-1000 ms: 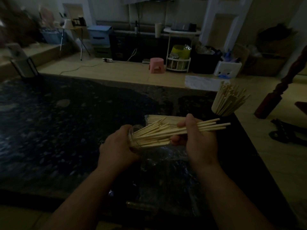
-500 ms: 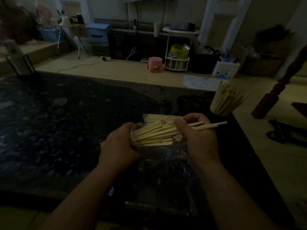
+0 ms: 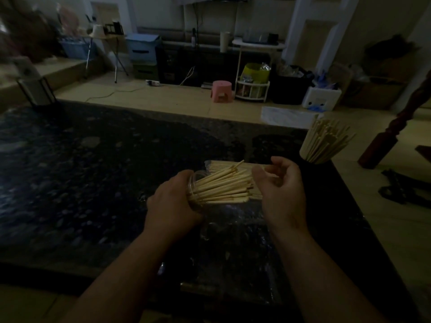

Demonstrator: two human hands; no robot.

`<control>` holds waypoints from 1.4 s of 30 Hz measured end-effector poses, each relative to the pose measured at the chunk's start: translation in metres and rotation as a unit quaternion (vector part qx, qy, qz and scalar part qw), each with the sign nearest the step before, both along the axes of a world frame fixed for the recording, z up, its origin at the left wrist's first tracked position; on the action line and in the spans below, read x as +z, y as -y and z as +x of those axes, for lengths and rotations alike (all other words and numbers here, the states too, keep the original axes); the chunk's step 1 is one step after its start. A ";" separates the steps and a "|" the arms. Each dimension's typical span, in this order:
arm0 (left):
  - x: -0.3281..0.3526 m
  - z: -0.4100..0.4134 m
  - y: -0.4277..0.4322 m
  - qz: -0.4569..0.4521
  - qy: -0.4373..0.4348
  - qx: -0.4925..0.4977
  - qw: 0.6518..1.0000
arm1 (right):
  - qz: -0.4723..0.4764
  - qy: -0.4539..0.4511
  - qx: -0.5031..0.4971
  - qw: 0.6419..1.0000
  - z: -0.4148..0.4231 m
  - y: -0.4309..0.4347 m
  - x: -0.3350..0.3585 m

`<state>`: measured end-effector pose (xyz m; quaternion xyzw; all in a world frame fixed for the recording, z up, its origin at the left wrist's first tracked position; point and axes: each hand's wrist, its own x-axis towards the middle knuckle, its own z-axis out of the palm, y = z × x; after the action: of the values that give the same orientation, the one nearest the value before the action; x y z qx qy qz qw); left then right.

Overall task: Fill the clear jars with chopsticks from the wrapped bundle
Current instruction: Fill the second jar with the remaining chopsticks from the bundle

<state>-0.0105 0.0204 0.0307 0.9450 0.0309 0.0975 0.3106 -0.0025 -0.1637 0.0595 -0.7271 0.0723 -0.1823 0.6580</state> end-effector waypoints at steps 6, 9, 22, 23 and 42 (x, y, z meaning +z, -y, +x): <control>-0.004 0.002 0.000 0.010 0.002 -0.002 1.000 | -0.063 -0.032 0.127 0.989 -0.005 -0.008 -0.005; -0.005 0.003 0.001 0.013 -0.004 0.001 1.000 | -0.106 -0.018 0.163 0.981 -0.005 -0.013 -0.013; -0.004 0.007 -0.007 0.000 -0.019 0.041 0.999 | -0.153 -0.060 0.070 0.984 0.007 0.012 -0.014; -0.005 0.007 -0.008 -0.011 -0.021 0.044 0.999 | -0.159 -0.070 0.068 0.982 0.008 0.014 -0.016; 0.001 0.008 -0.015 -0.070 -0.032 0.058 0.995 | -0.528 -0.168 0.287 0.781 -0.002 0.008 -0.061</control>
<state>-0.0023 0.0358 0.0317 0.9201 0.1029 0.0823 0.3689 -0.0044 -0.1721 -0.0019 -0.9671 -0.1375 0.1303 0.1701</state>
